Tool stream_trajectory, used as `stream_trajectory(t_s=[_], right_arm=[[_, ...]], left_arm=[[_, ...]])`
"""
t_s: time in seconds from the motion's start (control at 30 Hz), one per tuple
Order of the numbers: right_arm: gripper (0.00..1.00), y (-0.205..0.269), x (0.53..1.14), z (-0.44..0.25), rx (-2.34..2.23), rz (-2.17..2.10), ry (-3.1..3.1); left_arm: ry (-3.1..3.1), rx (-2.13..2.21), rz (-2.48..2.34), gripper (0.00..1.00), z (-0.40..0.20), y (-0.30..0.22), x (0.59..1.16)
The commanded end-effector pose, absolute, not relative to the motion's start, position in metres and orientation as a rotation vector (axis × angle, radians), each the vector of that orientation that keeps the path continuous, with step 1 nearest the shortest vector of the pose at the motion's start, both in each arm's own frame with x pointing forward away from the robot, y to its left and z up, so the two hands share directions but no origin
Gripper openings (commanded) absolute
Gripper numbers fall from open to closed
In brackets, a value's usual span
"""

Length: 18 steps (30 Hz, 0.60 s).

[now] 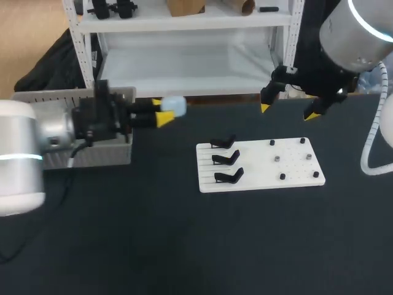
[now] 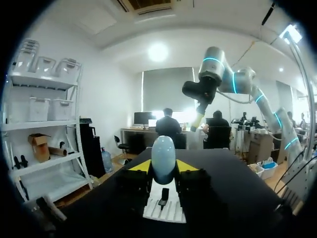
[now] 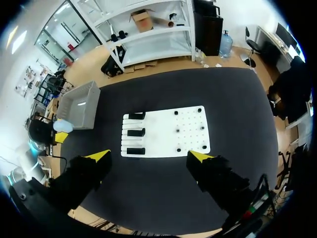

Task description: Pick up each earbud case from the left stands, insert the matching earbuds, close the lid, and place the case in the box.

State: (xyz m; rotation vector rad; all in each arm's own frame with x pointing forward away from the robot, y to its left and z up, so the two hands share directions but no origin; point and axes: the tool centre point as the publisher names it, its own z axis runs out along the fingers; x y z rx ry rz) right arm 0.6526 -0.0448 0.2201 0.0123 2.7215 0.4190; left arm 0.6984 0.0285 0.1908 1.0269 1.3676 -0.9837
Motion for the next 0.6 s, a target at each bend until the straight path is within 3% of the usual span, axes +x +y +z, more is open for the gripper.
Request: stream_trajectory(t_s=[0.03, 0.6], right_arm=[[1.0, -0.045, 0.65, 0.219, 0.018, 0.416, 2.705], [1.0, -0.045, 0.65, 0.219, 0.018, 0.416, 2.705]], left_arm=[[1.47, 0.892, -0.85, 0.0, 0.195, 0.073, 0.691], [1.69, 0.581, -0.741, 0.0, 0.142, 0.164, 0.752]])
